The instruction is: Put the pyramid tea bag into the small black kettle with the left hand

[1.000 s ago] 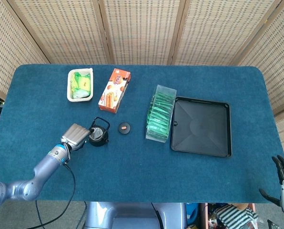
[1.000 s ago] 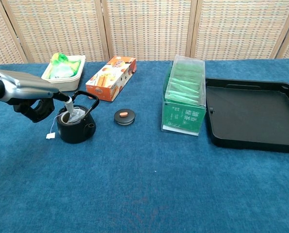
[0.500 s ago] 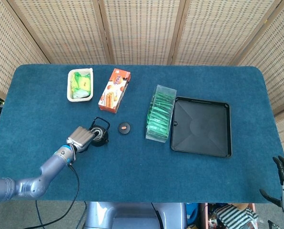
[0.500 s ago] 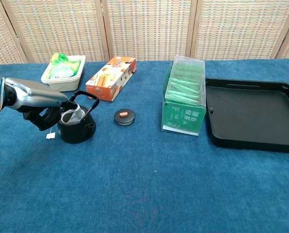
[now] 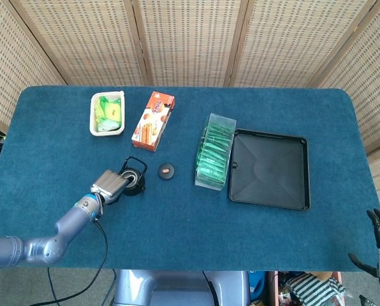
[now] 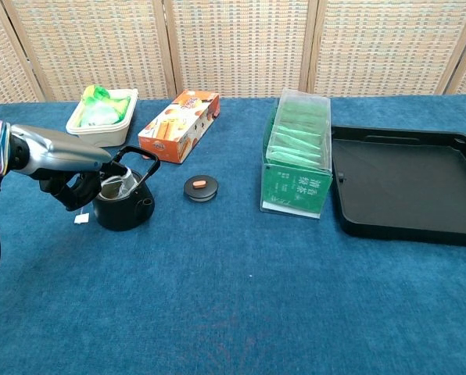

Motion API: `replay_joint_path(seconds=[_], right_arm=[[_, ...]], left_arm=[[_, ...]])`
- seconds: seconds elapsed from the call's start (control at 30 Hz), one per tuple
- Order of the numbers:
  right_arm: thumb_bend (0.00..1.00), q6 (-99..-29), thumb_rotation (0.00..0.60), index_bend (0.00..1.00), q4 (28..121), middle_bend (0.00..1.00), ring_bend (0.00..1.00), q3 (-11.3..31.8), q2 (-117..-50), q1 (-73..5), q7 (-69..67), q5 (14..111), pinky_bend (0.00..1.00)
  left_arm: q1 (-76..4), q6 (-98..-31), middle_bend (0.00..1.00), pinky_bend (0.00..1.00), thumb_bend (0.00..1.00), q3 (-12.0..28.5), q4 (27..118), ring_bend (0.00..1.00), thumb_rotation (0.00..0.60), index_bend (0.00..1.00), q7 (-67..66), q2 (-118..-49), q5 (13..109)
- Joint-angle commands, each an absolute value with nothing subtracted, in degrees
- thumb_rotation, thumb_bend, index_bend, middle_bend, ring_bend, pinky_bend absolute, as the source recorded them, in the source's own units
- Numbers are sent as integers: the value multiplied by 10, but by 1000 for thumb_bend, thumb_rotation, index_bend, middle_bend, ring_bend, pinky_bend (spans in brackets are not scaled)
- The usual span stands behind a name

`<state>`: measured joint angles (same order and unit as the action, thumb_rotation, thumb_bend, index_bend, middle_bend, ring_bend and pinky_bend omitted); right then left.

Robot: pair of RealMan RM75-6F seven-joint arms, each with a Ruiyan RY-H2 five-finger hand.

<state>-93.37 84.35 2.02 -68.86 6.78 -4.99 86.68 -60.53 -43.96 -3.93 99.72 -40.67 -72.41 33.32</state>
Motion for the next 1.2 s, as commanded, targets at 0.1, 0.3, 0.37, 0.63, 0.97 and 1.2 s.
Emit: replay_joint_path(seconds=[0.1, 0.3, 0.37, 0.63, 0.97, 1.2], right_arm=[[19, -932, 600, 107, 844, 156, 0, 20, -689, 67, -50, 867, 64], [18, -931, 600, 107, 843, 156, 0, 21, -689, 66, -50, 868, 64], [19, -930, 600, 107, 844, 156, 0, 21, -689, 66, -50, 867, 64], [19, -930, 600, 107, 843, 156, 0, 21, -689, 68, -50, 866, 64], [19, -930, 600, 107, 845, 156, 0, 22, -687, 67, -48, 866, 64], [19, -930, 600, 107, 844, 156, 0, 24, -687, 64, -48, 868, 64]], left_arm=[[-590, -458, 689, 639, 1000, -35, 1026, 578, 600, 147, -374, -699, 378], [-584, -456, 689, 640, 1000, -44, 1042, 578, 600, 147, -362, -686, 407], [-584, -454, 689, 640, 1000, -47, 1042, 578, 600, 147, -358, -687, 410], [-588, -451, 690, 640, 1000, -53, 1031, 578, 600, 147, -357, -697, 400], [-559, -497, 689, 641, 1000, -49, 1047, 578, 600, 147, -324, -684, 444], [-495, -572, 675, 639, 1000, -55, 1086, 570, 600, 147, -270, -643, 534]])
